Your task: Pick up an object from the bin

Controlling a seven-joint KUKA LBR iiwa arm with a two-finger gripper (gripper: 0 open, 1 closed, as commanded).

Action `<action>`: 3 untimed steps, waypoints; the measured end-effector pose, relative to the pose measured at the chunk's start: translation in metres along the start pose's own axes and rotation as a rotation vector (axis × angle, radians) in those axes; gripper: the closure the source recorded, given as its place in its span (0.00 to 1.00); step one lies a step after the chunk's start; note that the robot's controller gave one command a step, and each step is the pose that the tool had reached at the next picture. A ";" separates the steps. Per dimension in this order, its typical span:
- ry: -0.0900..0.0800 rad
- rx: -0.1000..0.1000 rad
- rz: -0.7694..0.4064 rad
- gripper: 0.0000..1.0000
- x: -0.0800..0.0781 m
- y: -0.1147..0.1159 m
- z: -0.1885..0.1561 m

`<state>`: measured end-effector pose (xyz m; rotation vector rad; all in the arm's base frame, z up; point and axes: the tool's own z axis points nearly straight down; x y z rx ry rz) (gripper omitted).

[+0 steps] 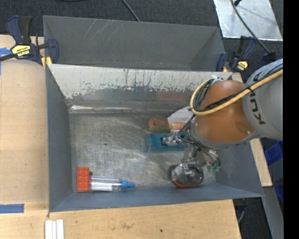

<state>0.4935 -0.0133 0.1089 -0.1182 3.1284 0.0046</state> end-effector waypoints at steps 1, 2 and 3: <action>0.005 0.007 -0.094 0.00 -0.001 -0.008 0.018; 0.013 0.004 0.109 0.00 -0.015 -0.012 0.024; 0.019 -0.018 0.053 0.00 -0.026 -0.035 0.026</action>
Offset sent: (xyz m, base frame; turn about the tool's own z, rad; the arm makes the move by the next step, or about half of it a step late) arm 0.0400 -0.0203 -0.0261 0.0544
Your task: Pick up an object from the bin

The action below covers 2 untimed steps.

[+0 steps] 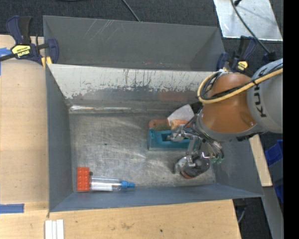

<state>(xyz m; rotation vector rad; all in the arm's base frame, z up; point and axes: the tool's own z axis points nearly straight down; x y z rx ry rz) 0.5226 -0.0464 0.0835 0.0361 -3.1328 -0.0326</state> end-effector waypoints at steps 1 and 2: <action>0.001 0.018 0.070 0.00 -0.032 -0.022 -0.008; -0.005 0.021 -0.048 0.00 -0.041 -0.018 -0.021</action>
Offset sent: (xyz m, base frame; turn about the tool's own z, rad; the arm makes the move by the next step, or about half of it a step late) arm 0.0402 -0.0102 0.0370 -0.2962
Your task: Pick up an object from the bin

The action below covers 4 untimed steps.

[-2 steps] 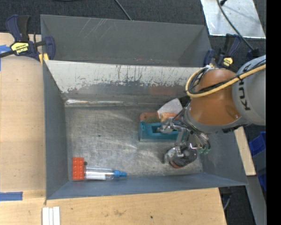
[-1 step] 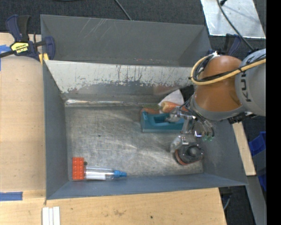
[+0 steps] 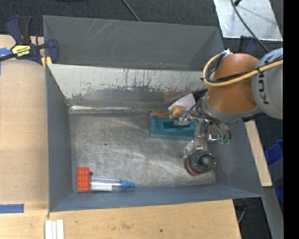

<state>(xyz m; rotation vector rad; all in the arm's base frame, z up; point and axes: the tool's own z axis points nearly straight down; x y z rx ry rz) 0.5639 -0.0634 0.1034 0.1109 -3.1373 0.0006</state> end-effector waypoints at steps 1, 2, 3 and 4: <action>0.032 -0.007 0.186 1.00 -0.025 -0.001 0.022; 0.031 -0.007 0.186 1.00 -0.025 -0.001 0.022; 0.002 0.000 0.186 1.00 -0.022 0.014 -0.094; 0.003 0.000 0.186 1.00 -0.022 0.014 -0.093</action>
Offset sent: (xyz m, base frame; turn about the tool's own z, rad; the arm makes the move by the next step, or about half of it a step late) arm 0.0000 0.0000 0.0000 0.0000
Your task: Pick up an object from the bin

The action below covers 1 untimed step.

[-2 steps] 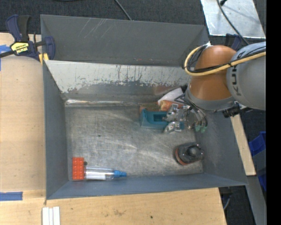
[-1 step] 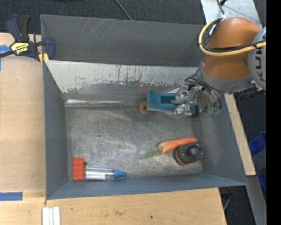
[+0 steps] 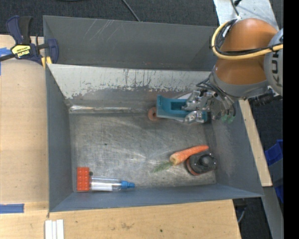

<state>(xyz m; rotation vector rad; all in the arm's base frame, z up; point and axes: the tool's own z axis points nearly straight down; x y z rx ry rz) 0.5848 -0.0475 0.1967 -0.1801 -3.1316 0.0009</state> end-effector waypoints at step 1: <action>0.005 0.000 -0.089 1.00 0.004 -0.002 -0.030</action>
Offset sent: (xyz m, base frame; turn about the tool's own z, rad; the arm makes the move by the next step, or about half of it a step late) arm -0.0181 -0.0168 0.1143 -0.0368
